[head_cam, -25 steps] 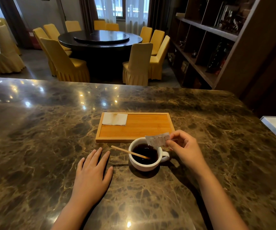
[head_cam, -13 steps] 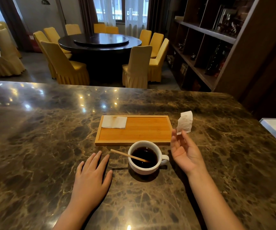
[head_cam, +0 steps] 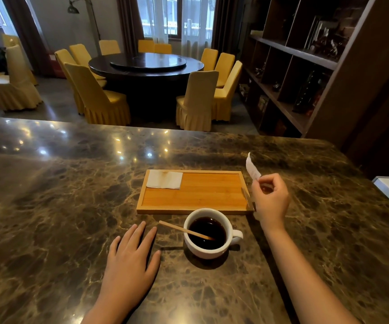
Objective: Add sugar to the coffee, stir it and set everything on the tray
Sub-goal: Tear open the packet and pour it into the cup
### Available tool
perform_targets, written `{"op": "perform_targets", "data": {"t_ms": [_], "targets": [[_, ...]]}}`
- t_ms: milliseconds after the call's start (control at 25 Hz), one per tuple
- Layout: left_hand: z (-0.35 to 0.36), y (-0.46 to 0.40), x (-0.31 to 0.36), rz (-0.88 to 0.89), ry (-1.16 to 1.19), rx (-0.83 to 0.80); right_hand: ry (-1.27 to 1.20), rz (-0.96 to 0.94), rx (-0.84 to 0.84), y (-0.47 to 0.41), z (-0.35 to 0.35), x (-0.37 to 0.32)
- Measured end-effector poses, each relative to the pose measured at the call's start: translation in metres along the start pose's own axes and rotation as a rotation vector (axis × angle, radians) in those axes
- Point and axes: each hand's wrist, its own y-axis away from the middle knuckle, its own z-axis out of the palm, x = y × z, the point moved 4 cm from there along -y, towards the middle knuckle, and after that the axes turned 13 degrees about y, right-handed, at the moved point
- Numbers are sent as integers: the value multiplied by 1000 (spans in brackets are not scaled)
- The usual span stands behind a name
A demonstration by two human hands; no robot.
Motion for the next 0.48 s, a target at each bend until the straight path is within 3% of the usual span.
{"op": "perform_targets", "data": {"t_ms": [120, 240, 480], "targets": [[1, -1, -1, -7, -7, -11, 287, -313, -45, -6, 15, -4], [1, -2, -2, -9, -24, -26, 479, -543, -204, -10, 34, -1], [1, -2, -3, -5, -45, -29, 617, -642, -458, -16, 54, -1]]}}
